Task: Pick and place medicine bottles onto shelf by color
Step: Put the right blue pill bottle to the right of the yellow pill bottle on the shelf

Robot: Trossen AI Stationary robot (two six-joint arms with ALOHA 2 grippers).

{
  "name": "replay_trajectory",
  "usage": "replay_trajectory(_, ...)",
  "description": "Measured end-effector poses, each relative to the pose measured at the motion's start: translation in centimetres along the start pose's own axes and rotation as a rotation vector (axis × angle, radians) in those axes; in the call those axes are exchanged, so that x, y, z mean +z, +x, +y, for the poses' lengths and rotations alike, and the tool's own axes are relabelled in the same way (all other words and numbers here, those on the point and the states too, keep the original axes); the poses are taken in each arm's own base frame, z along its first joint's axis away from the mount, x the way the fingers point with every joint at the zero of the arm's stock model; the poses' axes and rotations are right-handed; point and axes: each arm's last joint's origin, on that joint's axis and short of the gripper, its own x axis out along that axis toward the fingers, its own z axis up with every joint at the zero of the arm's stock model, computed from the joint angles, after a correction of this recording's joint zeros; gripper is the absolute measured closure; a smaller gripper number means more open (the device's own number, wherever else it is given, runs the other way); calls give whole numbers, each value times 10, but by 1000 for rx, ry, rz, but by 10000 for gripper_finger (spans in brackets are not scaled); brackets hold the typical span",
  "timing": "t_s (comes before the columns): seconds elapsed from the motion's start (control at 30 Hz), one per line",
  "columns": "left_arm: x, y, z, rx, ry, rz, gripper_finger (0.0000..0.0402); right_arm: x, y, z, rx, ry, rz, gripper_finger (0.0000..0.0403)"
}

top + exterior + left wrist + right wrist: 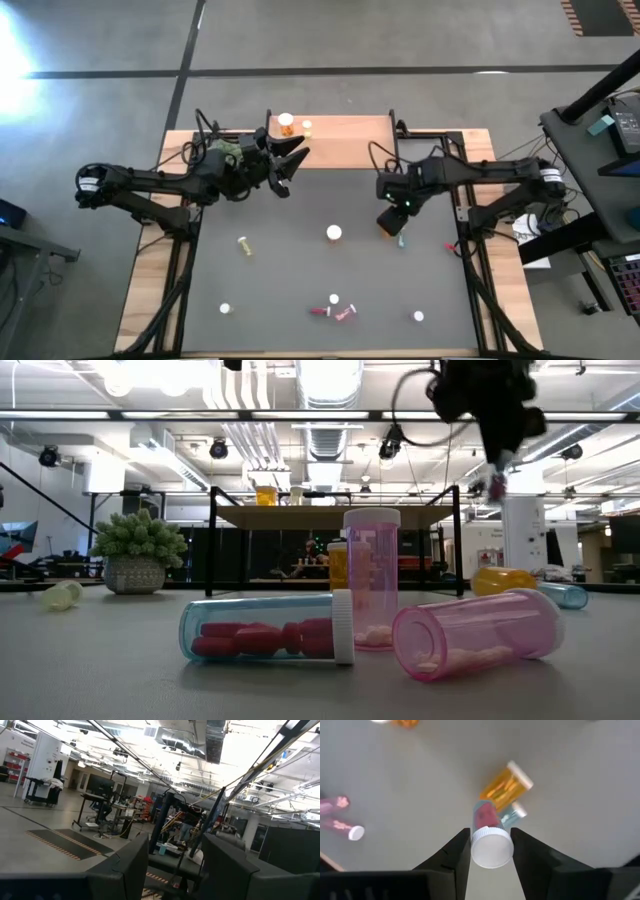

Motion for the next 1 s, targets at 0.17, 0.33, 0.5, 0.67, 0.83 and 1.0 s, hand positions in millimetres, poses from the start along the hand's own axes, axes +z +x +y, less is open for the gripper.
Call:
replay_trajectory(0.17,0,0,0,0,0,0,233,32,-20,4,-68,-59,-21,280)
replay_trajectory(0.33,0,0,0,0,-7,0,233,68,-34,0,-112,-103,17,279)
replay_trajectory(0.5,0,0,0,-1,-8,1,233,99,-46,-10,-158,-137,-25,276)
replay_trajectory(0.67,-3,0,0,4,3,28,233,128,-60,-21,-141,-111,-92,281)
replay_trajectory(0.83,-6,0,1,7,13,55,233,154,-60,-37,-173,-66,-125,277)
replay_trajectory(1.0,-6,-2,1,10,37,76,233,176,-53,-59,-186,2,-125,279)
